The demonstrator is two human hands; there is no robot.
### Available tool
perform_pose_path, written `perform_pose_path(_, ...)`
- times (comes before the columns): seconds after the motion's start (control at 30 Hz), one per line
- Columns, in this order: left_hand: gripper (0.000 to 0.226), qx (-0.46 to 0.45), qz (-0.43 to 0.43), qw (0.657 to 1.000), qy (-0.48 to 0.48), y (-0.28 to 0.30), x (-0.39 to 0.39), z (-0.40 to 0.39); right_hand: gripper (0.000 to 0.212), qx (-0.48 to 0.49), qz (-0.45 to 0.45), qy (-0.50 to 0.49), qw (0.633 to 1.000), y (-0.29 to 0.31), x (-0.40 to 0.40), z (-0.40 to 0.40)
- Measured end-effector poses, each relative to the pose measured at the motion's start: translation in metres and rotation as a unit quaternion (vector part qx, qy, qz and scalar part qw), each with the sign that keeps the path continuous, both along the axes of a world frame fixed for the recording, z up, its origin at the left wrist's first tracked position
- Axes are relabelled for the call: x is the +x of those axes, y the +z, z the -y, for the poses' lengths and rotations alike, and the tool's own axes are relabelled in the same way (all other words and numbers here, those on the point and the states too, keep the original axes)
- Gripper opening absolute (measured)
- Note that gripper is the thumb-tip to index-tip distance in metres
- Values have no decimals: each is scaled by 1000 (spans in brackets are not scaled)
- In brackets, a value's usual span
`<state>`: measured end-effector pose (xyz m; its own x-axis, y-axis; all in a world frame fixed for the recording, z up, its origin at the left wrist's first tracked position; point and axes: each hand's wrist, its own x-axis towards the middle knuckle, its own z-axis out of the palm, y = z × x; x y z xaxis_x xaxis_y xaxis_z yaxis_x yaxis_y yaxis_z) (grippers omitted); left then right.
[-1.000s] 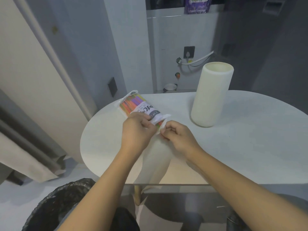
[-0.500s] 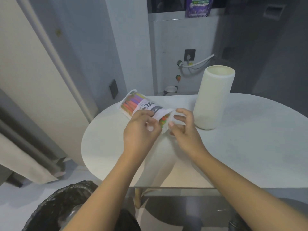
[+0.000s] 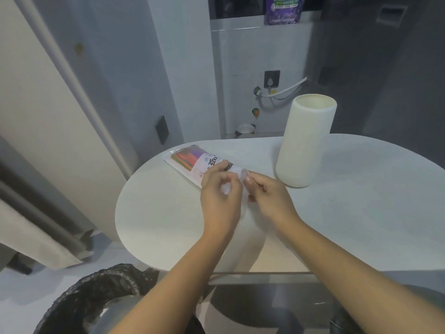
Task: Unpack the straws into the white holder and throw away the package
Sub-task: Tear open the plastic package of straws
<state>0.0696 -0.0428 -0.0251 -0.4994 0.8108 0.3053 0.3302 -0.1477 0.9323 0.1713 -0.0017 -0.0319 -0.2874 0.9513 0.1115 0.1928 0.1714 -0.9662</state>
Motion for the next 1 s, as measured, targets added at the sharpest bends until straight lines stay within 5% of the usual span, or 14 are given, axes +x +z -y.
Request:
perform_pose_path(0.2,9,-43,62,997,-21,-3,3,-2,24,-23,-78,-22,996,5,10,-9)
perform_pose_path(0.43,58,-175,327,927,53,0,-10,-12,27,-12,-45,2,999,8,13,-10)
perform_pose_path(0.67,22,-173,428,887,-32,1,-20,-18,19,-41,-28,62,997,10,13,-11)
perform_pose_path(1.0,43,-136,572,774,-236,-1,-28,-25,22,-87,-170,74,979,12,16,-15)
